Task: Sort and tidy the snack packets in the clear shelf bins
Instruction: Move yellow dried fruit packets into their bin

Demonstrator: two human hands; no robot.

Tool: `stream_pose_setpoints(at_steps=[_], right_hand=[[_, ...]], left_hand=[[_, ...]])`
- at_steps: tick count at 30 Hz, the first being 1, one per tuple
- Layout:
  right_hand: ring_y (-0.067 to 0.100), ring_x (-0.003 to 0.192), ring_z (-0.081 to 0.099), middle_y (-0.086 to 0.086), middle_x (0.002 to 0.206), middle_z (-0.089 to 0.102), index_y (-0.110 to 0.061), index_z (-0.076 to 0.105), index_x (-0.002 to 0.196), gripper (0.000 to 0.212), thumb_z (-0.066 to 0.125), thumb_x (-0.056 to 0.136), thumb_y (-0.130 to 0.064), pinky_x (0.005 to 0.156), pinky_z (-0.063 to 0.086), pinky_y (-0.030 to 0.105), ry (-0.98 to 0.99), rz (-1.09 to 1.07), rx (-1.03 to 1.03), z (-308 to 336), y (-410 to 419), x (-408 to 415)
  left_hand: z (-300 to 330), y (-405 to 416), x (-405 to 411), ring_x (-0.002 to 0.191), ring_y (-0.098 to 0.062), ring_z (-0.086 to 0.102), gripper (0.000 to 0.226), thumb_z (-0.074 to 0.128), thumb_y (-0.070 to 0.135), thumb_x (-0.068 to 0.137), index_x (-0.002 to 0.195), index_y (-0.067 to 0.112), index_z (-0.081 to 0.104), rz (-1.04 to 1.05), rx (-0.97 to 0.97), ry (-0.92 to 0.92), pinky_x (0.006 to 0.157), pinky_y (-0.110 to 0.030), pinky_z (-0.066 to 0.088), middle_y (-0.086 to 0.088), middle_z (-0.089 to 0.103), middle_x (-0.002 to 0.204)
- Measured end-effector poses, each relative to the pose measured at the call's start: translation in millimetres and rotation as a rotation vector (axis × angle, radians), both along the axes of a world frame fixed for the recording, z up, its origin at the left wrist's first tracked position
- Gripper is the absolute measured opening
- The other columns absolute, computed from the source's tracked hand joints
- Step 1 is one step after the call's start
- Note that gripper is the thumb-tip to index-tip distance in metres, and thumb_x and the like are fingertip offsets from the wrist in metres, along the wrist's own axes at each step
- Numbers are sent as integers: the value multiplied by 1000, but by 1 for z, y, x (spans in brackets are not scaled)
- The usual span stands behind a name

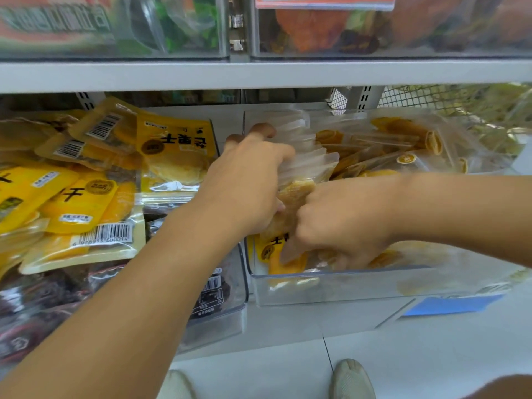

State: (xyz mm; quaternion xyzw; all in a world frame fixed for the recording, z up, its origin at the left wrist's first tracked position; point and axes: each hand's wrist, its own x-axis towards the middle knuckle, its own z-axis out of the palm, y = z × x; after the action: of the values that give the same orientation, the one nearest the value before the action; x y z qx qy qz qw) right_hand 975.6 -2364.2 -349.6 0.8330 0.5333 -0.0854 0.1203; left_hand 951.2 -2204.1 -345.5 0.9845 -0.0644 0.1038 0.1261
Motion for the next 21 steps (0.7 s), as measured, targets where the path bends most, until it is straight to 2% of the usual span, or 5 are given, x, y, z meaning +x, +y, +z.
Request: stream_pose_setpoints(at_steps=[4, 9, 14, 18, 21], right_hand=[[25, 77, 65, 0, 88, 67, -28, 67, 108, 21, 60, 90, -37, 64, 50, 29, -9, 0, 15, -8, -11, -2], [24, 69, 61, -3, 70, 61, -23, 66, 82, 10, 69, 86, -32, 51, 31, 26, 0, 84, 118, -12, 3, -3], [18, 63, 52, -13, 65, 49, -32, 45, 83, 19, 61, 94, -31, 58, 39, 33, -37, -96, 313, 2, -6, 6], [-5, 66, 57, -19, 67, 46, -30, 41, 82, 26, 61, 94, -18, 58, 42, 12, 36, -230, 549, 0, -12, 1], [-1, 59, 63, -10, 64, 60, -16, 58, 81, 15, 62, 95, -17, 55, 49, 16, 89, -396, 710, 4, -17, 3]], left_hand=[[2, 1, 0, 134, -32, 34, 69, 91, 27, 71, 128, 40, 55, 0, -8, 35, 99, -45, 46, 4, 34, 151], [3, 0, -2, 138, -33, 30, 70, 89, 27, 73, 132, 38, 53, -20, 1, 56, 104, -47, 44, 4, 29, 156], [2, 7, 0, 140, -35, 28, 51, 72, 25, 87, 131, 34, 48, -72, 16, 98, 105, -42, 39, 5, 18, 162], [4, 10, 1, 140, -37, 29, 34, 47, 50, 99, 128, 33, 47, -105, 7, 166, 108, -43, 33, 0, 26, 160], [7, 12, -2, 127, -33, 42, 69, 24, 85, 82, 121, 35, 52, -111, -77, 187, 101, -46, 40, -3, 49, 134]])
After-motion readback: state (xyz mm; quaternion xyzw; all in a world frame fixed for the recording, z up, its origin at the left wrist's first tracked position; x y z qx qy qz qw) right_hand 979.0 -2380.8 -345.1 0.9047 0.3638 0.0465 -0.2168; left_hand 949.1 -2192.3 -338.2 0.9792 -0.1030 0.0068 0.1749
